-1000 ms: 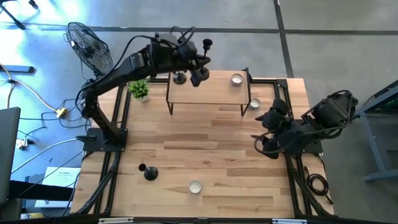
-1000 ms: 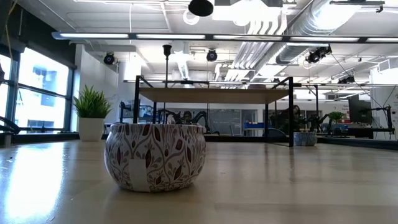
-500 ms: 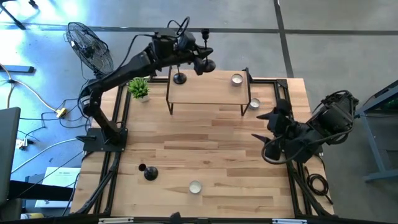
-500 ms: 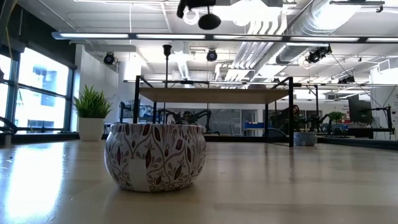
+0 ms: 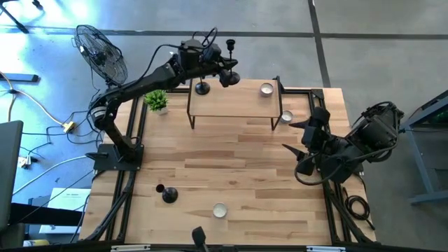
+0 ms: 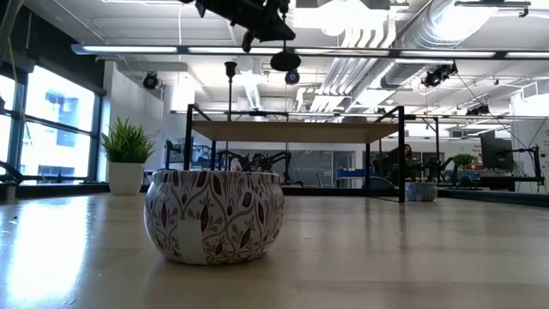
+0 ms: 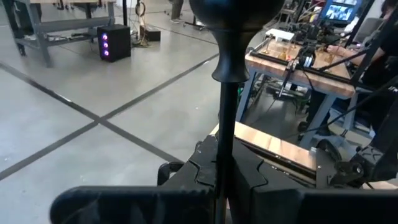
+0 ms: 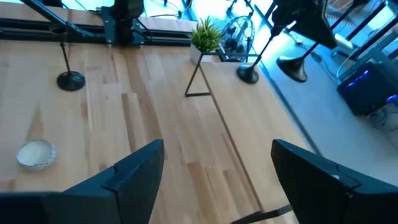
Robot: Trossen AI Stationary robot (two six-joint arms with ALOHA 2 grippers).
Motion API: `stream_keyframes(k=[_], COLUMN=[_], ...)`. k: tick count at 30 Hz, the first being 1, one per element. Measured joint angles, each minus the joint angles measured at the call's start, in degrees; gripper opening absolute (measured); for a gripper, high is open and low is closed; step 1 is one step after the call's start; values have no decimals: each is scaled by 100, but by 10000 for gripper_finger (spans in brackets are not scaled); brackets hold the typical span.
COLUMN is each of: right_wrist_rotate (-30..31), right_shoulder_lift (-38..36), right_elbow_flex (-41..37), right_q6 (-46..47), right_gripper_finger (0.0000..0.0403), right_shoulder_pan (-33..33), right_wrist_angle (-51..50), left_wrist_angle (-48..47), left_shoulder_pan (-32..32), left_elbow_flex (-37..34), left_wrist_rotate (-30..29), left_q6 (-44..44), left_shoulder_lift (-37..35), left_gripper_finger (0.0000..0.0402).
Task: Pick & Place candle stick holders
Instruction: Put the right candle holder on the shelf
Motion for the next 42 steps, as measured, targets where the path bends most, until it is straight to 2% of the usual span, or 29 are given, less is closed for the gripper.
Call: stream_keyframes(k=[14, 27, 33, 42], right_wrist_rotate=[-84, -216, -213, -178], right_shoulder_lift=[0, 0, 0, 0], right_elbow_flex=[0, 0, 0, 0], right_q6=[-185, -40, -84, -145], right_gripper_finger=[291, 291, 291, 291], right_shoulder_pan=[-202, -202, -202, -202], right_wrist_angle=[0, 0, 0, 0], left_wrist_angle=[-653, -1183, -1225, -2065], left_shoulder_pan=[-4, -51, -210, -195], left_elbow_flex=[7, 7, 11, 9], left_wrist_rotate=[-150, 179, 221, -304], left_q6=[253, 298, 498, 811], left_shoulder_lift=[0, -69, -454, -1227], left_gripper_finger=[4, 4, 4, 4])
